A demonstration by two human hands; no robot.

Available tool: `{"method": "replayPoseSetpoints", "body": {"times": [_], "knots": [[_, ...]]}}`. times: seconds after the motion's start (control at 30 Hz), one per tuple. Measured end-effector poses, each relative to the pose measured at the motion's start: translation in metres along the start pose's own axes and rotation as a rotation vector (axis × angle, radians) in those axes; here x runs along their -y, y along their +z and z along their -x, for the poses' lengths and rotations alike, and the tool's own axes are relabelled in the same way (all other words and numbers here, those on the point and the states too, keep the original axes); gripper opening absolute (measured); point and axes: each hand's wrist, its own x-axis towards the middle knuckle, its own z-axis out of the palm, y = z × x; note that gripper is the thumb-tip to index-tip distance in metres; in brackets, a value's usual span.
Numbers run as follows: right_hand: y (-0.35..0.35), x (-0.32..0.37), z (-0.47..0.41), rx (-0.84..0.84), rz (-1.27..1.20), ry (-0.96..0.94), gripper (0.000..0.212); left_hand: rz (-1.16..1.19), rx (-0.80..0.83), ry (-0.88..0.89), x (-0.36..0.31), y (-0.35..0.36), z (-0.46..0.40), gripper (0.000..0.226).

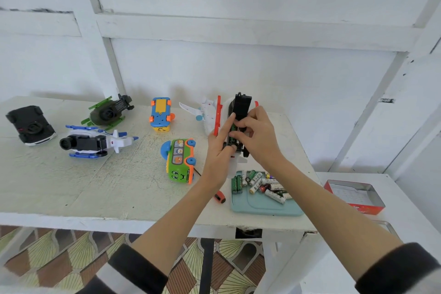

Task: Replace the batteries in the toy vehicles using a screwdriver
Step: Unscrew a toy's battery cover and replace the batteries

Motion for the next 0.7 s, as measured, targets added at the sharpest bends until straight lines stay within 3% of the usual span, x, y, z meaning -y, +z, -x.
{"method": "replayPoseSetpoints", "body": {"times": [0.37, 0.6, 0.7], "knots": [[-0.008, -0.009, -0.008, 0.155, 0.139, -0.068, 0.009, 0.007, -0.011, -0.007, 0.004, -0.005, -0.008, 0.071], [-0.025, 0.005, -0.022, -0.085, -0.060, 0.097, 0.009, 0.001, -0.030, -0.038, 0.012, -0.011, -0.011, 0.074], [-0.024, 0.009, -0.037, -0.015, -0.042, 0.090, 0.023, -0.020, -0.025, -0.059, 0.011, -0.010, -0.011, 0.071]]}}
